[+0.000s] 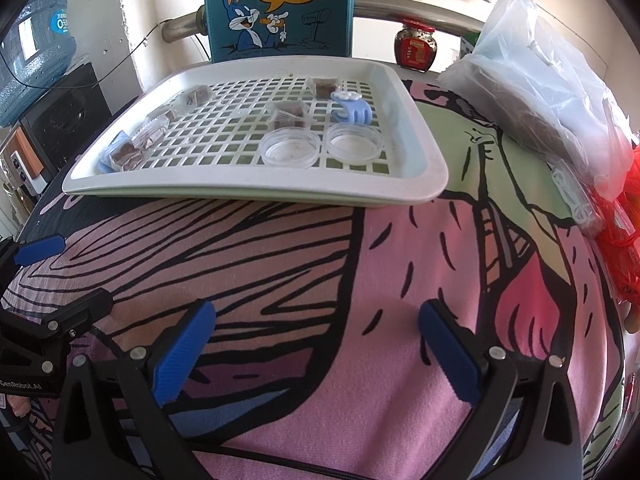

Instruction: Organize objects

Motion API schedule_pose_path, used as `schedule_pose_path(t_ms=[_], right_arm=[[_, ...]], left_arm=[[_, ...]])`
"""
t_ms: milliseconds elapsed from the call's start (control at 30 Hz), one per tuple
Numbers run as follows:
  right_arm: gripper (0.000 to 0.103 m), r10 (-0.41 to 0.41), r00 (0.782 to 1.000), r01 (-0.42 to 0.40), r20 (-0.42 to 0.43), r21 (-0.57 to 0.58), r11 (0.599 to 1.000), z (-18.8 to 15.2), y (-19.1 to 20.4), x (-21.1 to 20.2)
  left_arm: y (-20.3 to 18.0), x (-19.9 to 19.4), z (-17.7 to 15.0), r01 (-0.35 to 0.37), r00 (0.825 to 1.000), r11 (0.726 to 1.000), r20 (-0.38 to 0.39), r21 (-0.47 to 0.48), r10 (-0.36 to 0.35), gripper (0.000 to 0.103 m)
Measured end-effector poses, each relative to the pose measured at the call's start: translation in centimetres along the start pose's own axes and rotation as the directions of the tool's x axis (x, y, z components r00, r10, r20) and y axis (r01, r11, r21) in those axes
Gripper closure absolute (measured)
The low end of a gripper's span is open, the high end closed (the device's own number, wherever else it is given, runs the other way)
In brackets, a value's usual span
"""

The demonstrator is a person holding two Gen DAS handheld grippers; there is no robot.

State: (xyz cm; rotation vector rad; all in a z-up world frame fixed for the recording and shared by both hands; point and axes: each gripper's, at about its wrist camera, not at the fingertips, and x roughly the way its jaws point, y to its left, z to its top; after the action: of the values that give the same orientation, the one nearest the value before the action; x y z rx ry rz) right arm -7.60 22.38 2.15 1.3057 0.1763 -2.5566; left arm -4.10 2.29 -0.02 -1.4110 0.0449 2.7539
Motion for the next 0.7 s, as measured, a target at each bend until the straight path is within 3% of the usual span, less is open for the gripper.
schedule_pose_path(t_ms=[700], right_arm=[[0.0,-0.001,1.0,0.001,0.0,0.004,1.0,-0.29,-0.03,-0.17]], left_arm=[[0.2,-0.29,-0.47,-0.002,1.0,1.0,0.0,-0.003,0.002,0.0]])
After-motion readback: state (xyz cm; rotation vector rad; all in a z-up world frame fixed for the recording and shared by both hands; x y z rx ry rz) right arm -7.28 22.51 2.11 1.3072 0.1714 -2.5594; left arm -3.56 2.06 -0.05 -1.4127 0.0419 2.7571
